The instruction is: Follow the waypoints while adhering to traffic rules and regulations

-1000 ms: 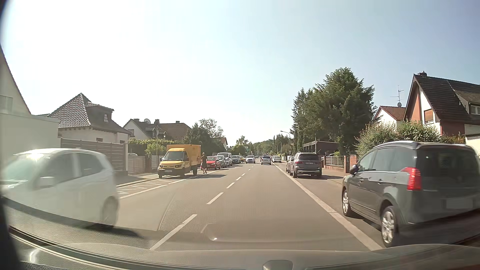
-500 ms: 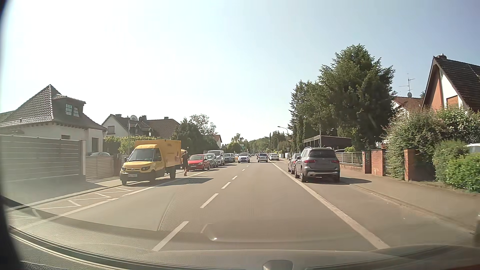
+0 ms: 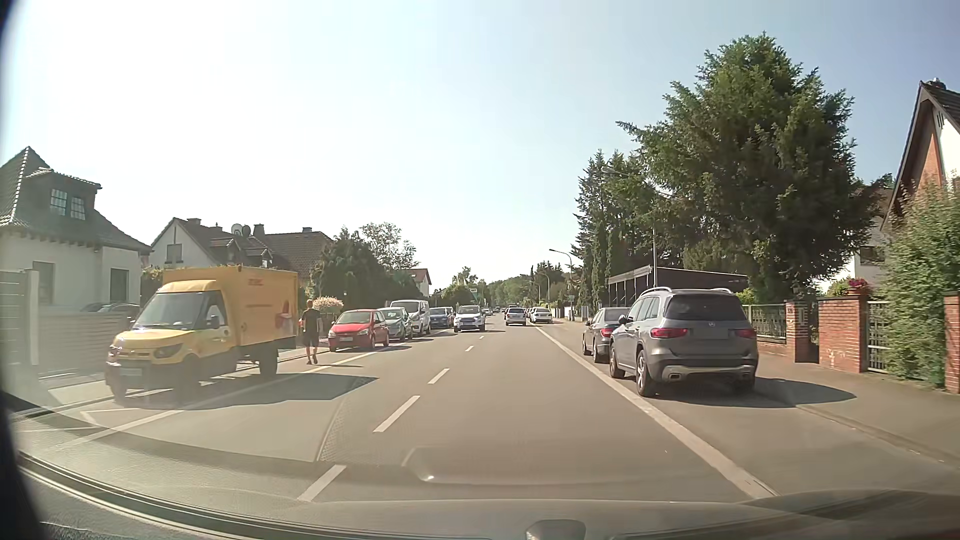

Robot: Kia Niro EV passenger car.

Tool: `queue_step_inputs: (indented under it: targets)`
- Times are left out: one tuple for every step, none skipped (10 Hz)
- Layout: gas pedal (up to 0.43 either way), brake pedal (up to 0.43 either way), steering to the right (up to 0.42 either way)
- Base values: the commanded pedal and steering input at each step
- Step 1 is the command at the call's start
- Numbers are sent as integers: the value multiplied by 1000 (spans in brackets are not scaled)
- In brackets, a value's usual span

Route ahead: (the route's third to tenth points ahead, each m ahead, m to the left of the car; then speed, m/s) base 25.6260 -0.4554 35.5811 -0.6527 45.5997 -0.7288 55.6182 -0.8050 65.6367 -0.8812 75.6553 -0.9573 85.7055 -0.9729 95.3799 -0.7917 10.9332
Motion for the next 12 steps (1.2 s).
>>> queue_step_inputs:
  targets:
    - [28,30,10]
    - [28,30,7]
    - [28,30,5]
    - [28,30,6]
    - [28,30,5]
    - [28,30,5]
    - [28,30,3]
    - [28,30,3]
    - [28,30,2]
    - [28,24,3]
    - [28,30,3]
    - [28,30,2]
